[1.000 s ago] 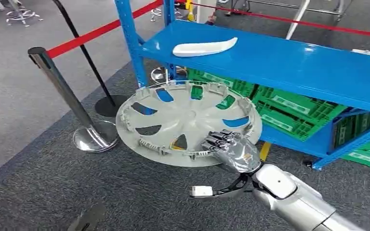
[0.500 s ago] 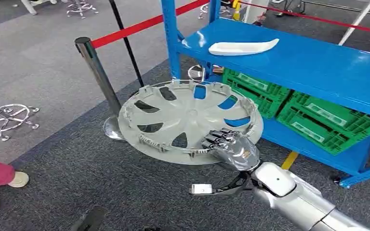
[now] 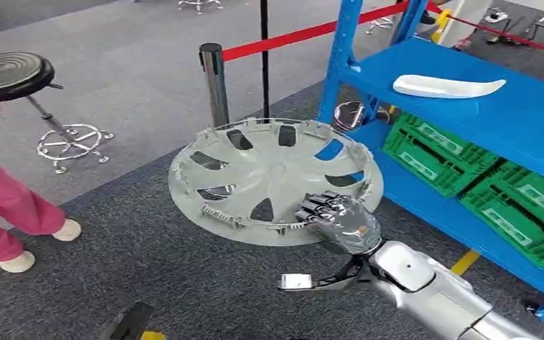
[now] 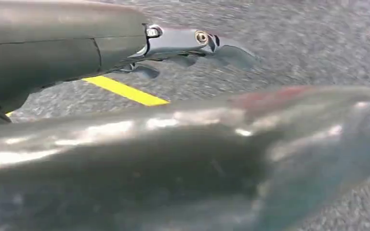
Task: Take the parts from the cabinet and place them on the table.
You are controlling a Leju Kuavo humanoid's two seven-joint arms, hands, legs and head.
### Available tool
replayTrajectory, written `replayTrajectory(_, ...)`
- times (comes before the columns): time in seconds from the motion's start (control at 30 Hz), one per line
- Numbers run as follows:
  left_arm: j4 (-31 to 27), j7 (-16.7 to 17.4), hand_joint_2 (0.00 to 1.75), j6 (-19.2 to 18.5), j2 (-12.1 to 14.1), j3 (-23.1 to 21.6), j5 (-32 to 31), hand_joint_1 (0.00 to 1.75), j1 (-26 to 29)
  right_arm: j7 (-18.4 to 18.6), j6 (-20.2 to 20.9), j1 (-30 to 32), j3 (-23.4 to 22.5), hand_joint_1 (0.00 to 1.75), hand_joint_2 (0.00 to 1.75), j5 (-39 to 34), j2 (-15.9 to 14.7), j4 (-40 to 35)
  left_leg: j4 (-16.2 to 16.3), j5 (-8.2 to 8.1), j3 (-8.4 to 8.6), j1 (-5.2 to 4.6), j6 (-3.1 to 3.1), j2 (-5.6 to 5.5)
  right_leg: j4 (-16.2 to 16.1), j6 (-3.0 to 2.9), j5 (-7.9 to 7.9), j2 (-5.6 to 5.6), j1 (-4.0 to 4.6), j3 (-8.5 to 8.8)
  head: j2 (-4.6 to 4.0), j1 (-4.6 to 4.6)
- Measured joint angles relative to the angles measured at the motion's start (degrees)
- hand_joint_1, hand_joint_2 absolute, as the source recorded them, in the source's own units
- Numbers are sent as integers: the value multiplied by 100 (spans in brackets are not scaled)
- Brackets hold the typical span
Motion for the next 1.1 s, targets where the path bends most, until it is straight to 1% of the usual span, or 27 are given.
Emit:
replayTrajectory(0.03,0,0,0,0,0,0,0,0,-3,2,0,-1,0,175,175,0,0,0,17,0,2,14,-9,-95,-603,3,314,85,-23,279,0,4)
replayTrajectory(0.07,0,0,0,0,-2,0,0,0,-2,7,0,-2,-7,175,175,0,-2,0,33,-10,-8,18,-34,-162,-1043,22,477,337,-66,474,0,7)
replayTrajectory(0.1,0,2,0,0,2,0,0,0,-10,9,0,1,-7,175,175,0,-15,-2,76,-4,-60,-5,-87,-234,-1192,22,370,572,-107,551,0,4)
replayTrajectory(0.17,0,7,0,0,2,0,0,0,1,9,0,7,-4,175,175,2,-15,-9,59,51,-128,33,-151,-342,-1186,-11,369,476,-84,568,0,-2)
replayTrajectory(0.3,0,7,0,0,2,0,0,0,4,9,0,6,-2,175,175,4,-15,-13,55,61,-132,41,-167,-364,-1172,-24,368,459,-72,565,0,4)
replayTrajectory(0.33,0,15,0,0,7,0,0,0,38,9,0,7,-4,175,175,4,-17,-17,31,93,-149,56,-237,-494,-1193,-93,393,339,-70,578,0,0)
replayTrajectory(0.37,0,20,0,0,13,4,0,0,17,11,0,9,-9,175,175,-2,-17,-28,784,-376,-524,7,-311,245,-1254,-209,423,81,-63,612,0,-88)
replayTrajectory(0.4,0,22,0,0,9,4,0,0,6,18,0,9,-18,175,175,-2,-20,-26,1261,-584,-752,20,-322,337,-1253,-219,417,-8,-49,612,0,-94)
replayTrajectory(0.43,0,20,0,0,7,4,0,0,8,17,0,6,-18,175,175,-2,-22,-26,1706,-742,-962,31,-333,372,-1253,-229,410,-98,-40,613,0,-92)
replayTrajectory(0.47,0,20,0,0,4,4,0,0,15,17,0,7,-15,175,175,-2,-22,-26,1884,-755,-1052,41,-340,374,-1253,-228,408,-176,-37,616,0,-94)
replayTrajectory(0.5,0,22,0,0,4,4,0,0,22,15,0,11,-9,175,175,-2,-22,-26,1790,-639,-989,44,-342,375,-1253,-227,405,-246,-37,621,0,-98)
replayTrajectory(0.53,0,22,0,0,7,4,0,0,24,13,0,11,-9,175,175,-2,-22,-26,1445,-424,-808,46,-336,391,-1253,-222,397,-321,-36,626,0,-94)
replayTrajectory(0.57,0,20,0,0,9,4,0,0,21,11,0,10,-9,175,175,0,-22,-28,920,-180,-519,44,-324,463,-1253,-209,388,-390,-36,642,0,-96)
replayTrajectory(0.6,0,22,0,0,9,4,0,0,16,7,0,9,-9,175,175,2,-22,-31,420,7,-227,35,-306,659,-1253,-182,370,-442,-30,664,0,-96)
replayTrajectory(0.63,0,20,0,0,2,4,0,0,-3,7,0,9,-11,175,175,2,-22,-31,110,-10,-53,-29,-317,1006,-1237,-143,342,-497,27,666,0,-103)
replayTrajectory(0.67,0,22,0,0,-2,4,0,0,-25,9,0,0,-17,175,175,2,-31,-31,68,-5,-72,-24,-216,902,-1229,-116,324,-542,46,659,0,-92)
replayTrajectory(0.7,0,20,0,0,-2,4,0,0,-20,9,0,-1,-15,175,175,0,-33,-33,64,-7,-89,-39,-194,845,-1255,-103,322,-621,56,680,0,-72)
replayTrajectory(0.77,0,22,0,0,0,4,0,0,2,9,0,1,-7,175,175,2,-33,-31,42,3,-98,-57,-112,686,-1294,-34,309,-778,41,746,0,-79)
replayTrajectory(0.8,0,22,0,0,-2,4,0,0,12,9,0,-2,-9,175,175,2,-33,-33,15,28,-74,-9,-72,617,-1256,10,254,-625,1,689,0,-70)
replayTrajectory(0.83,0,22,0,0,2,7,2,0,7,9,0,-1,-13,175,175,0,-33,-33,14,28,-75,0,-41,556,-1050,5,112,-307,-13,627,0,-61)
replayTrajectory(0.87,0,22,0,0,11,15,2,0,-14,9,0,5,-13,175,175,-4,-35,-31,15,31,-76,4,-4,479,-627,0,-104,-138,-10,438,0,-33)
replayTrajectory(0.93,0,22,0,-13,-9,15,0,0,-21,9,0,10,-11,175,175,0,-48,-31,17,29,-75,-2,8,308,377,16,-485,-31,5,-70,0,-24)
replayTrajectory(0.97,0,22,0,-15,-13,17,0,0,-13,9,0,13,-11,175,175,-2,-48,-31,18,29,-73,-4,8,228,609,13,-501,-23,12,-228,0,-29)
replayTrajectory(1.0,0,22,0,-17,-13,17,0,0,-9,9,0,13,-9,175,175,-2,-48,-31,20,29,-73,-3,8,143,564,8,-377,-21,12,-256,0,-26)
replayTrajectory(1.03,0,24,0,-17,-13,20,0,0,-10,9,0,12,-7,175,175,0,-48,-31,28,30,-73,1,6,47,251,4,-119,-15,4,-149,0,-26)
replayTrajectory(1.07,0,24,0,-17,-11,24,2,0,-15,9,0,8,-7,175,175,0,-48,-31,37,30,-71,8,-2,-40,-198,-3,158,29,-14,42,0,-28)
replayTrajectory(1.1,0,24,0,-17,-13,28,2,0,-16,9,0,1,-9,175,175,-2,-48,-31,52,26,-68,18,-20,-128,-738,7,428,177,-47,283,0,-26)
